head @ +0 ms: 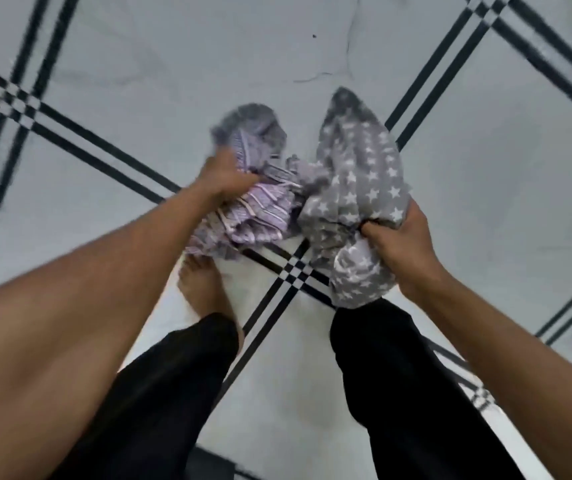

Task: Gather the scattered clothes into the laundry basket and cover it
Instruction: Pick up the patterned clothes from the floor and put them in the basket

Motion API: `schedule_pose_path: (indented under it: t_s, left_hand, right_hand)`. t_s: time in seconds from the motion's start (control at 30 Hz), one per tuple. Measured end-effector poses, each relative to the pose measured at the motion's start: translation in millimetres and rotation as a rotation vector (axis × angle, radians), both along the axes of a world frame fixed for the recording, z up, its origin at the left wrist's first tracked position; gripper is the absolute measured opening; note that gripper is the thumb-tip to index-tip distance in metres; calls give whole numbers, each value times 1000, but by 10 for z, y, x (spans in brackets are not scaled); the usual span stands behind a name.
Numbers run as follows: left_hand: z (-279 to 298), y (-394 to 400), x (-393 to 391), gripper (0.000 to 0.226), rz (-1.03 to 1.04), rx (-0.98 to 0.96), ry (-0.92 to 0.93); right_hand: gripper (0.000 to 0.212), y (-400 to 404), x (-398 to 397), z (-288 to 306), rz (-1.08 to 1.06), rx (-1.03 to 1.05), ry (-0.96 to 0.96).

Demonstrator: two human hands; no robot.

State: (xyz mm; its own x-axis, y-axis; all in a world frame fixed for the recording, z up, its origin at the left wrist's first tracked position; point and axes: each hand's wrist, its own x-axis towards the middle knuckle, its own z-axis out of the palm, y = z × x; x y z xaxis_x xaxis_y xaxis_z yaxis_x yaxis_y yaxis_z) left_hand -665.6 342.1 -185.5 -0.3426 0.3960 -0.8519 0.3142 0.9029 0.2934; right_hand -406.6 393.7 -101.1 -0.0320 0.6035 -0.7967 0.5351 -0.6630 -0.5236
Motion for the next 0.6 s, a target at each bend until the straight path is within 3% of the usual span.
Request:
schedule_pose_path:
  t_s: [0.1, 0.23, 0.33, 0.4, 0.53, 0.6]
  left_hand:
    - [1331, 92, 186, 33, 194, 120, -268]
    - [3397, 195, 297, 45, 296, 268, -330]
    - [4731, 480, 110, 69, 338, 372, -390]
    - [5375, 763, -7, 79, 269, 438, -425]
    - [6478, 1530, -66, 61, -8, 588, -456]
    - [6702, 1931, -22, 82, -152, 631, -408]
  right_hand:
    - [52, -59, -183, 1125, -130, 25, -59]
    - [46, 109, -547, 2997, -239, 67, 31]
    - [43, 408, -815, 4196, -299, 96, 130]
    - [42, 672, -929, 4797, -336, 125, 205]
    - [37, 1269, -990, 5735, -479, 196, 394]
    - [33, 1600, -994, 6004, -512, 198, 474]
